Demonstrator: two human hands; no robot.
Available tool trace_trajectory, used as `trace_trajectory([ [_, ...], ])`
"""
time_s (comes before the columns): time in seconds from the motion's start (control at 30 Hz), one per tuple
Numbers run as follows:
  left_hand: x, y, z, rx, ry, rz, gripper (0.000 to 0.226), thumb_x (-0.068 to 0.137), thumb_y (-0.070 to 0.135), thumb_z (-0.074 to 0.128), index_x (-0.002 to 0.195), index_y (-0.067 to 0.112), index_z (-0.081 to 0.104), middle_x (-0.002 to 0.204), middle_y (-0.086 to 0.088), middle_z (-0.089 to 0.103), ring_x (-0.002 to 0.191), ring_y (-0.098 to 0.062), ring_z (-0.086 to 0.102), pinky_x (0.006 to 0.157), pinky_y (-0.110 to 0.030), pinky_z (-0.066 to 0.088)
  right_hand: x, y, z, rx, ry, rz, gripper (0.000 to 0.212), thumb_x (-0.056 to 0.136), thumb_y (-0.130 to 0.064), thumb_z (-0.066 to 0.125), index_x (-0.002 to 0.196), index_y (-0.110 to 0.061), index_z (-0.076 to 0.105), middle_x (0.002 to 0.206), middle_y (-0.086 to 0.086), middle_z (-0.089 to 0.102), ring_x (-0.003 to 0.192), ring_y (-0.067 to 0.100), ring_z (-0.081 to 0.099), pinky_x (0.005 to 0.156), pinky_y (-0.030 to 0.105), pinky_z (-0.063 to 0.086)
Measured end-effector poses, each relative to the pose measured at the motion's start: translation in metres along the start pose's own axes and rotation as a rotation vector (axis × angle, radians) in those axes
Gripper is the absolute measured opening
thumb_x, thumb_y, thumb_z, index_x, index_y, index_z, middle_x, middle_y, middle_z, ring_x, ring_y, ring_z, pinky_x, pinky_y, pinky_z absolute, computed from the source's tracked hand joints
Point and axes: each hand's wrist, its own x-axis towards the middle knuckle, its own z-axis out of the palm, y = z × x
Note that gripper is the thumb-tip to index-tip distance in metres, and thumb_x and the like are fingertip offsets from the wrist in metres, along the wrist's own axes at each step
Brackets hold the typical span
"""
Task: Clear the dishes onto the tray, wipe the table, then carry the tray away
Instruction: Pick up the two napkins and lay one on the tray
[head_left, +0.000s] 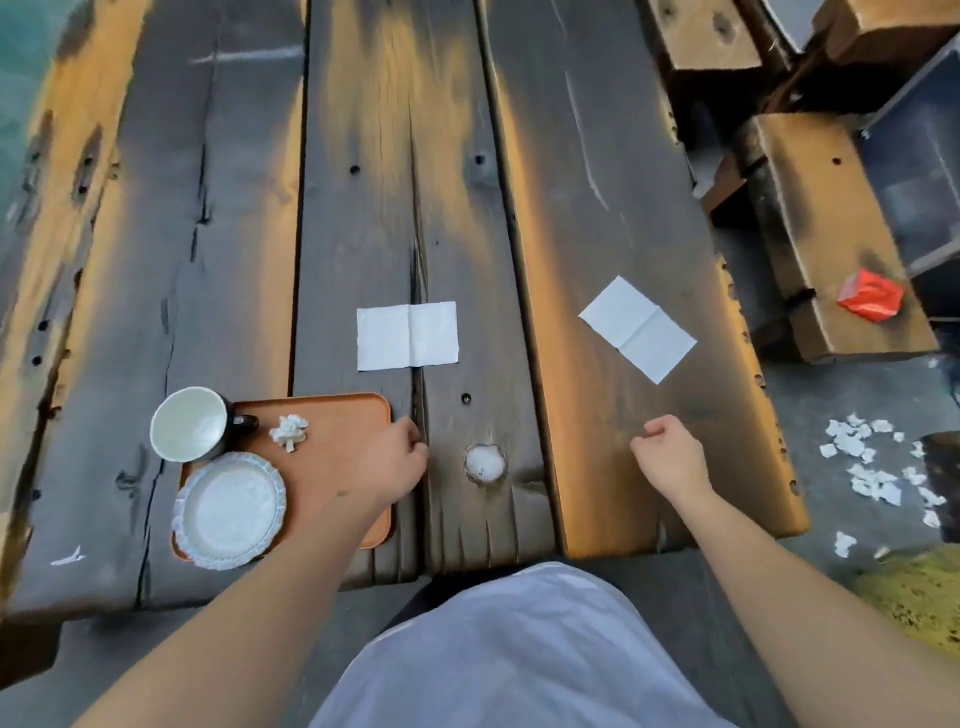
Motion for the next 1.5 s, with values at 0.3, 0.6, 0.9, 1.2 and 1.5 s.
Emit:
trace_trajectory([
  [0.3, 0.087, 0.025, -0.021, -0.150, 0.223, -0.268, 0.031, 0.096, 0.019, 0.054, 0.123, 0.006, 0.056, 0.119, -0.014, 0.060, 0.094, -0.024, 0.056, 0.079, -0.034, 0.045, 0.096, -0.069, 0.005, 0.078, 0.185, 0.009, 0.030, 0.094, -0.022, 0.059, 0.120, -0.012, 0.047, 0.110, 0.013, 0.062, 0.092, 0.029, 0.061, 0.079, 0.035, 0.052],
  [0.6, 0.151, 0.052, -0.026, -0.172, 0.370, -0.282, 0.035, 0.097, 0.025, 0.055, 0.127, 0.007, 0.057, 0.129, -0.013, 0.052, 0.111, -0.033, 0.058, 0.089, -0.042, 0.049, 0.143, -0.092, 0.010, 0.181, 0.269, 0.086, 0.032, 0.096, -0.032, 0.059, 0.117, -0.010, 0.049, 0.106, 0.010, 0.060, 0.090, 0.026, 0.059, 0.076, 0.033, 0.047],
  [0.9, 0.165, 0.058, -0.021, -0.100, 0.344, -0.305, 0.034, 0.099, 0.037, 0.053, 0.123, 0.013, 0.054, 0.125, -0.013, 0.049, 0.118, -0.032, 0.043, 0.079, -0.041, 0.040, 0.162, -0.097, 0.008, 0.081, 0.284, 0.122, 0.038, 0.095, -0.044, 0.057, 0.108, -0.009, 0.050, 0.093, 0.004, 0.055, 0.082, 0.023, 0.053, 0.072, 0.032, 0.043],
  [1.2, 0.178, 0.049, -0.019, -0.175, 0.341, -0.406, 0.028, 0.095, 0.030, 0.057, 0.111, 0.008, 0.060, 0.122, -0.013, 0.049, 0.116, -0.035, 0.046, 0.089, -0.049, 0.047, 0.161, -0.095, 0.004, 0.031, 0.253, 0.067, 0.018, 0.097, -0.029, 0.054, 0.090, -0.013, 0.056, 0.085, 0.003, 0.060, 0.082, 0.024, 0.062, 0.075, 0.036, 0.054],
  [1.5, 0.176, 0.050, -0.022, -0.196, 0.335, -0.356, 0.018, 0.094, 0.025, 0.059, 0.099, 0.007, 0.059, 0.116, -0.010, 0.049, 0.107, -0.033, 0.054, 0.090, -0.045, 0.050, 0.159, -0.088, 0.004, 0.035, 0.227, 0.042, 0.017, 0.098, -0.028, 0.055, 0.090, -0.013, 0.057, 0.086, 0.003, 0.060, 0.078, 0.019, 0.057, 0.062, 0.025, 0.042],
])
